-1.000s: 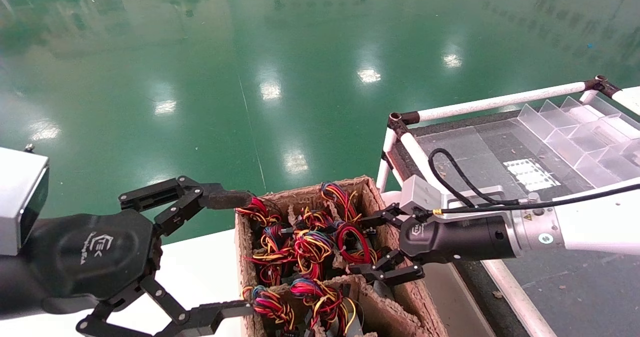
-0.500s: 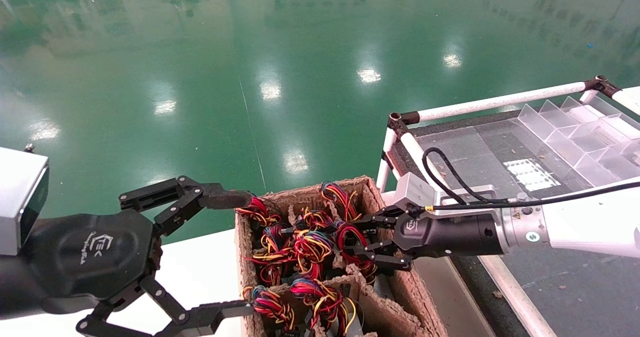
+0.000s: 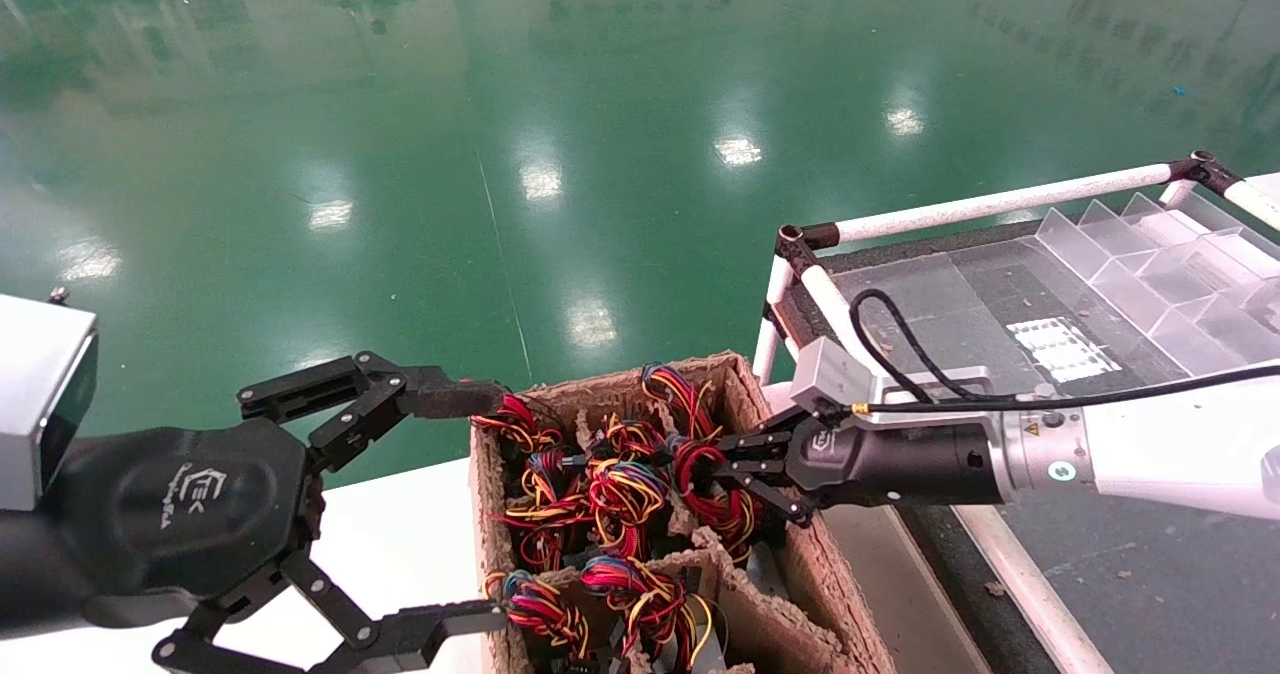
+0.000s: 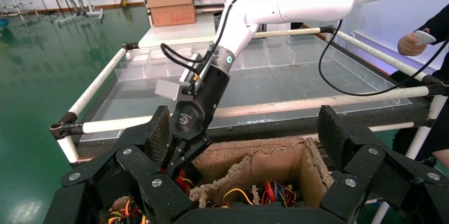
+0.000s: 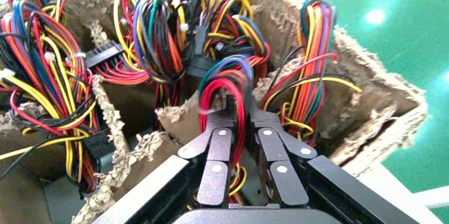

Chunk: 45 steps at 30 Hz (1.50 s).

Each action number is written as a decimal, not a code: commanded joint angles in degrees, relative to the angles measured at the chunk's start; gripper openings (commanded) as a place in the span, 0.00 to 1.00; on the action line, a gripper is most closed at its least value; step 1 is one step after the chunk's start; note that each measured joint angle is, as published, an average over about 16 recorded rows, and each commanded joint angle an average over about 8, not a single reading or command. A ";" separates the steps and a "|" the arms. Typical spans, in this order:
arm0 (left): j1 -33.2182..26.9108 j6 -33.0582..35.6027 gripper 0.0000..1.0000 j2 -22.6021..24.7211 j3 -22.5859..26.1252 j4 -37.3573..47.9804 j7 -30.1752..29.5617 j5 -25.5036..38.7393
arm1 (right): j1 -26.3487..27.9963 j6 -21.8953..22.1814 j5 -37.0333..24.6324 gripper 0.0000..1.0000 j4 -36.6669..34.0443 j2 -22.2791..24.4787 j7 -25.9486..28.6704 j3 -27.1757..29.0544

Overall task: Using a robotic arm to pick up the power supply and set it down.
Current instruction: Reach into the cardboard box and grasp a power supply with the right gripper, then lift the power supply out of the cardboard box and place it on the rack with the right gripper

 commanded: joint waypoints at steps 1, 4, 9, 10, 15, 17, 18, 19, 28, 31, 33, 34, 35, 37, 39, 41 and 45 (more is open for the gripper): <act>0.00 0.00 1.00 0.00 0.01 0.00 0.00 0.00 | 0.13 -0.14 0.33 0.00 -0.49 0.09 -0.48 0.23; 0.00 -0.01 1.00 -0.01 0.01 0.00 0.01 -0.01 | 0.12 -0.46 0.73 0.00 -1.00 0.23 -0.99 0.50; -0.01 -0.01 1.00 -0.01 0.03 0.00 0.01 -0.02 | 0.06 -0.94 1.65 0.00 -1.96 0.44 -1.58 1.09; -0.01 -0.01 1.00 -0.01 0.03 0.00 0.01 -0.02 | 0.08 -1.12 1.96 0.00 -2.14 0.53 -1.70 1.30; -0.01 -0.02 1.00 -0.02 0.04 0.00 0.02 -0.03 | 0.75 -2.80 3.91 0.00 -2.47 1.29 -2.09 2.57; -0.01 -0.02 1.00 -0.02 0.05 0.00 0.02 -0.03 | 1.26 -3.75 4.73 0.00 -2.37 1.73 -2.00 3.08; -0.01 -0.02 1.00 -0.02 0.05 0.00 0.03 -0.04 | 1.55 -4.23 5.11 0.00 -2.29 1.96 -1.88 3.32; -0.01 -0.02 1.00 -0.02 0.06 0.00 0.03 -0.04 | 1.85 -4.71 5.51 0.00 -2.20 2.20 -1.69 3.57; -0.02 -0.03 1.00 -0.03 0.08 0.00 0.04 -0.05 | 4.38 -7.12 9.38 0.00 -0.71 4.63 1.19 5.62; -0.02 -0.04 1.00 -0.03 0.09 0.00 0.04 -0.06 | 5.31 -7.23 10.76 0.00 0.22 5.58 2.03 6.23; -0.02 -0.04 1.00 -0.04 0.09 0.00 0.05 -0.06 | 6.01 -7.14 11.68 0.00 0.76 6.21 2.51 6.65; -0.02 -0.04 1.00 -0.04 0.10 0.00 0.05 -0.06 | 6.43 -7.03 12.12 0.00 0.97 6.52 2.75 6.87; -0.02 -0.04 1.00 -0.04 0.10 0.00 0.05 -0.07 | 6.85 -6.91 12.54 0.00 1.11 6.81 2.99 7.08; -0.02 -0.04 1.00 -0.04 0.10 0.00 0.05 -0.07 | 7.81 -6.62 13.33 0.00 1.14 7.30 3.51 7.53; -0.03 -0.05 1.00 -0.04 0.11 0.00 0.05 -0.07 | 8.87 -6.29 14.01 0.00 0.86 7.68 4.06 7.95; -0.03 -0.05 1.00 -0.05 0.11 0.00 0.06 -0.08 | 10.06 -5.86 14.40 0.00 0.38 7.94 4.39 8.23; -0.03 -0.05 1.00 -0.05 0.13 0.00 0.06 -0.08 | 12.42 -4.49 14.38 0.00 -0.99 8.04 4.00 8.41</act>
